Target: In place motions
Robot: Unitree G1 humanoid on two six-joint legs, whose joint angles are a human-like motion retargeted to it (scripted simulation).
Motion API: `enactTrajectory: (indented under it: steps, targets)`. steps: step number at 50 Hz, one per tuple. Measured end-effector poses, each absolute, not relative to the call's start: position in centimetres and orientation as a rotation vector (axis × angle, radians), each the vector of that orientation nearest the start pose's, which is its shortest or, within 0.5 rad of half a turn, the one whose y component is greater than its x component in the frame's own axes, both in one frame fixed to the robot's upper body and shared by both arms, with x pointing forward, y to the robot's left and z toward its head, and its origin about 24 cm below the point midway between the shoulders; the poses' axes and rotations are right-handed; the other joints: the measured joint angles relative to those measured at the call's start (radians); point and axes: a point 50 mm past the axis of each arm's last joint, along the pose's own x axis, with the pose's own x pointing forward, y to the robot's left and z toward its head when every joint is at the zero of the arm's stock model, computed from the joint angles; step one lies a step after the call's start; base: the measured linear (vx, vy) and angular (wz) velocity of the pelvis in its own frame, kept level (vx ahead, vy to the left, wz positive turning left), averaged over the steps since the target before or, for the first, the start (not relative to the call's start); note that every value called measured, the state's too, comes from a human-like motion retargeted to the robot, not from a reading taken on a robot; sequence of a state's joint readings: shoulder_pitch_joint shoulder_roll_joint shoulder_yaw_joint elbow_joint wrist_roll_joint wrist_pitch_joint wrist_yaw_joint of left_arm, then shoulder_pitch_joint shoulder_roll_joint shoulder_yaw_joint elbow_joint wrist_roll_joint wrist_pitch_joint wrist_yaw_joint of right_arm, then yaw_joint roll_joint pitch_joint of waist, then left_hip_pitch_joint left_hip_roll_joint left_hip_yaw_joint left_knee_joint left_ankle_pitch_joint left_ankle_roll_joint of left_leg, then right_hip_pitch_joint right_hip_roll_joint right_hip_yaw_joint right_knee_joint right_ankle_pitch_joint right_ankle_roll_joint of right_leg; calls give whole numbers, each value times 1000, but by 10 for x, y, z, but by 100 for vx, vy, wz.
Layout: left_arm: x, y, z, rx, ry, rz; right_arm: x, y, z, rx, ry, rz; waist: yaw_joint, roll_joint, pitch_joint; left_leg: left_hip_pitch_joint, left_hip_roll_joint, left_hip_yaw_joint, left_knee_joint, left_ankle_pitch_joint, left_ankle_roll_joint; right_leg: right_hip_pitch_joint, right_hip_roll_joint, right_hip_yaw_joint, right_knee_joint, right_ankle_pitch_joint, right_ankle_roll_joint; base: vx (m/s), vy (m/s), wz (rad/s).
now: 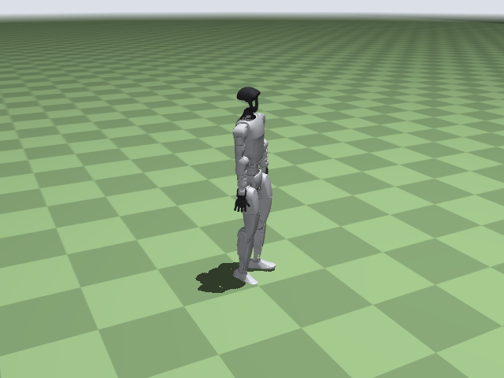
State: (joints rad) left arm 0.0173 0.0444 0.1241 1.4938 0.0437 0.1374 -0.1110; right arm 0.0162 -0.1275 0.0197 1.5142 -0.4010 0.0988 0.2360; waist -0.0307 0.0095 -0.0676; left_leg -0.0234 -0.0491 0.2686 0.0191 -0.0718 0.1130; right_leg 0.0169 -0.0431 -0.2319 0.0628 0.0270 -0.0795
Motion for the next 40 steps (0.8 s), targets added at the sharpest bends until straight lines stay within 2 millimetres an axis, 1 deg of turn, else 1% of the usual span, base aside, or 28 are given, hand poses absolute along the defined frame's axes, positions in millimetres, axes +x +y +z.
enactTrajectory:
  steps: [5, 10, 15, 19, 25, 34, 40]
  targets:
    - [16, 167, -182, -86, 1627, -9, 24, -193, -178, -231, 1609, 355, 7, -9, 20, 17, -8, 9, 2, -13, 7, 9, -7, 11, 2, 4, 9, 6, 0, -21]
    - [9, 167, -182, -82, 1648, -16, 37, -191, -178, -226, 1560, 353, 16, -11, 0, 29, -17, 23, -15, -22, 12, 3, -9, 31, 1, 8, 20, 13, 2, -23]
    - [3, 165, -181, -99, 1675, -12, 47, -190, -177, -235, 1520, 364, 11, -12, 4, 38, -25, 30, -19, -33, 18, 4, -13, 40, 3, 9, 30, 9, 1, -12]
    - [-3, 165, -181, -91, 1696, -16, 46, -189, -178, -236, 1525, 366, 14, -12, 4, 47, -32, 36, -25, -40, 22, 6, -17, 44, 5, 9, 38, 12, 2, -10]
    - [-9, 165, -181, -87, 1716, -20, 33, -190, -178, -227, 1567, 362, 20, -12, 1, 57, -42, 42, -34, -51, 27, 7, -23, 44, 9, 7, 51, 11, 2, -7]
    - [-11, 168, -181, -96, 1721, -5, 18, -191, -179, -232, 1619, 376, 22, -13, 9, 73, -52, 60, -36, -73, 35, 10, -33, 48, 18, 5, 67, 10, 2, -12]
    - [-9, 170, -180, -96, 1719, 0, 16, -192, -179, -229, 1624, 367, 19, -10, 6, 74, -51, 66, -37, -86, 37, -4, -35, 48, 47, -16, 70, 9, 1, -10]
